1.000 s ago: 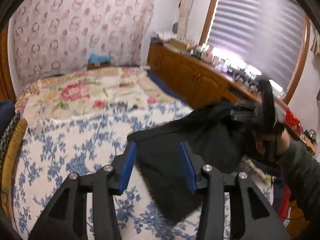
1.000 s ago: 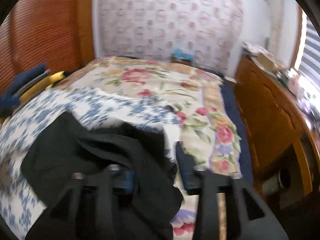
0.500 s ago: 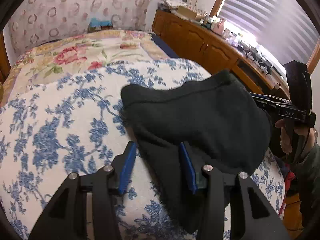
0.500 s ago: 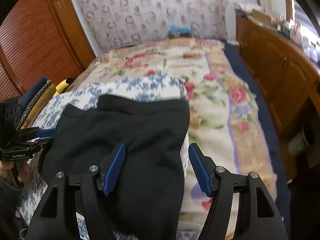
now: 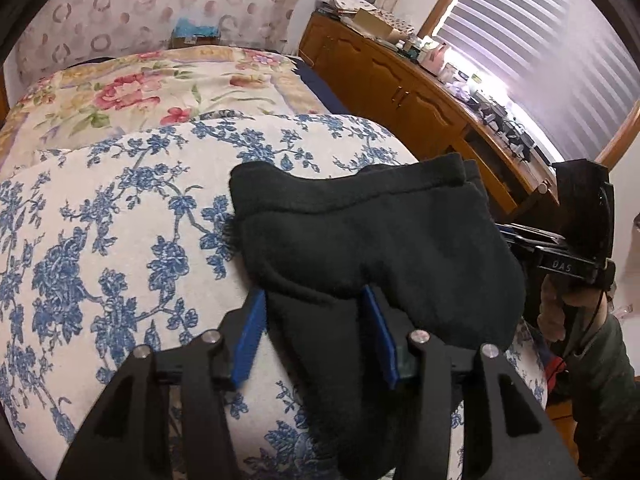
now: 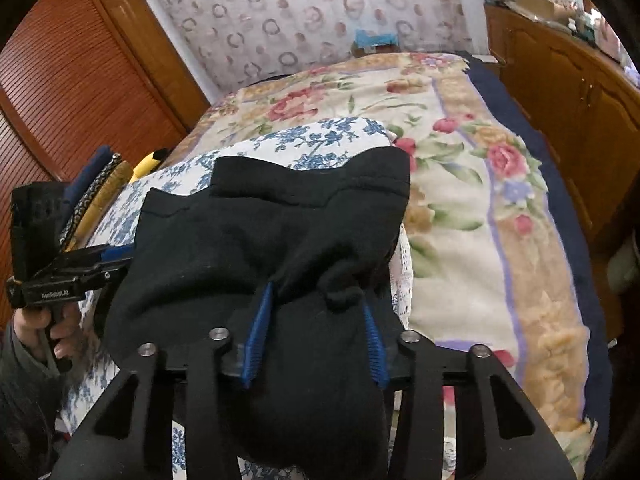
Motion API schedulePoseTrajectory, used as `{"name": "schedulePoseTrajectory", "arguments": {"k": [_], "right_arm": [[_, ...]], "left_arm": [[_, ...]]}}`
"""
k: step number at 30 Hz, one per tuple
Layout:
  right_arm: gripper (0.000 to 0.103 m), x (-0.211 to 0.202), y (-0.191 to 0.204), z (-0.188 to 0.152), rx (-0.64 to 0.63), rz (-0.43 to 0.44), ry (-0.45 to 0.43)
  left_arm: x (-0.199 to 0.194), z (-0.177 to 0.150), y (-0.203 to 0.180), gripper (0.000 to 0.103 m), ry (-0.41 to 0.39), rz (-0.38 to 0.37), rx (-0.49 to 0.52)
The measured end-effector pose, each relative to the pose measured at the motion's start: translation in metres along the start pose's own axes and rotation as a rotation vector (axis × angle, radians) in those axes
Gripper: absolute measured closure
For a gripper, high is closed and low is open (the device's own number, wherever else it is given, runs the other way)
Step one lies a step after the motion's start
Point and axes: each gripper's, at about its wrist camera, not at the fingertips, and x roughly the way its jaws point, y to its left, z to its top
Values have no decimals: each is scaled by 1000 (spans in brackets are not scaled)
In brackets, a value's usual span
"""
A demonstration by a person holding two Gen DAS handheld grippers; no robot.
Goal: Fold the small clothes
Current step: 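Close both tools on the folded black shirt, then carry the folded shirt with both tools onto the clothes stack and open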
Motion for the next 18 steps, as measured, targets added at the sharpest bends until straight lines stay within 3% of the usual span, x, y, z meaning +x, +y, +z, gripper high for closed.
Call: {"name": "schedulePoseTrajectory", "arguments": {"k": [1,4,10,15,18], "right_arm": [[75,1,2,0,-9,11,5],[91,-2,6,-1,-40,9,-12],[93,-40,43,7,-140,-56,-141],[93,-63,98,33,-241,-33,-213],[93,-63,141,50,-314,3,-250]], "left_arm": [[0,1,0,77,-1,-12,1],[-5,-1,0,90,-19,-48,-11],[-73,-9,-16,92,-152,-126,16],[-148,-25,-13,92,-269,-130,39],[-199,-34,1,92,-343,-92,44]]}}
